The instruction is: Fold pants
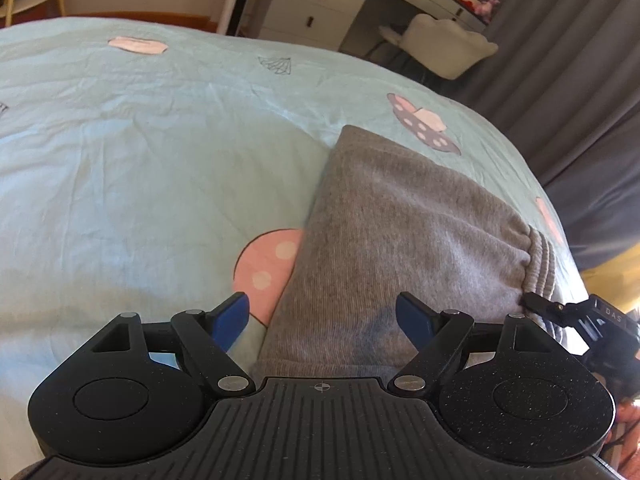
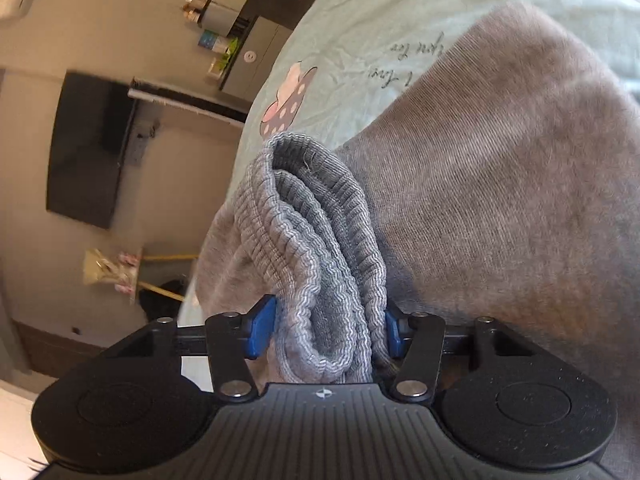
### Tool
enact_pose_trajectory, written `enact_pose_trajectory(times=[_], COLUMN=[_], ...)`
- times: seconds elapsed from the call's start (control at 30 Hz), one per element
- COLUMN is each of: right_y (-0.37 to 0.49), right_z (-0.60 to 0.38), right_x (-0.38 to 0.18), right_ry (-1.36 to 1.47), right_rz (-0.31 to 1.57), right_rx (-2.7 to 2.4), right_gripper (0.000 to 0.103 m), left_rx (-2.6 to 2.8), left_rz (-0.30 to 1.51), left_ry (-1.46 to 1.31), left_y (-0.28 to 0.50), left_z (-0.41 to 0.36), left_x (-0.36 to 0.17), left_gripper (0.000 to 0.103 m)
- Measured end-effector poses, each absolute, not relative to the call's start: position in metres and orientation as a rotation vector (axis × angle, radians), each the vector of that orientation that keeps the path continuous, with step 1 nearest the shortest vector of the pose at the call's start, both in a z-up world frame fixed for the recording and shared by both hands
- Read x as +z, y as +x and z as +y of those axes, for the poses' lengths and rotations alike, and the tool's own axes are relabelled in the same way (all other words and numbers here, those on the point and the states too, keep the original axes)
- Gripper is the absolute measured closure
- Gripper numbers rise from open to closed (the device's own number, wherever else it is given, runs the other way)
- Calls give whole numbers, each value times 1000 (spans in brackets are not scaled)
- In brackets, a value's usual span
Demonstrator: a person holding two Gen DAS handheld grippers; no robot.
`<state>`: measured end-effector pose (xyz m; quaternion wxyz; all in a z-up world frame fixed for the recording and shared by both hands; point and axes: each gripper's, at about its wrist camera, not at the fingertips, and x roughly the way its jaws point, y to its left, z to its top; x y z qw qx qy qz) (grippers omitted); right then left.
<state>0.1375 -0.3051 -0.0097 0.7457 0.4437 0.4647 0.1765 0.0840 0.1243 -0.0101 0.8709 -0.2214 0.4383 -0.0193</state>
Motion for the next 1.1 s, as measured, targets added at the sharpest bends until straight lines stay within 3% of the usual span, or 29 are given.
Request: enact_pose_trajectory(times=[0.1,0.17,0.23,0.4,0.6,0.8,1.1], right_y=[141,142,138,118,96,80,51], right_z=[-296,-291,-285,-270,-280,-309,-342], right_x=[-9,-5,4,49,102,122,99], right_ry=[964,944,887,744,793,849,710], right_rz=[1022,1026,1018,888,696,662,714], right_rx=[410,390,355,381,428,370,152], right_gripper=[35,35,53,65,66,66,66], left_rx=[-42,-37,-22,-9,-1,-22,-58], left_rz=[920,925,925,897,888,882,897], left_ry=[-468,-471,-479,-502,-496,-466,-417], left_y=[85,87,87,82,80,79,81], left_z=[123,123,124,127,125,120,111], left_x=[-12,-13,-14,-11,-8,-5,-4], left_gripper=[17,17,18,18,17,17,17])
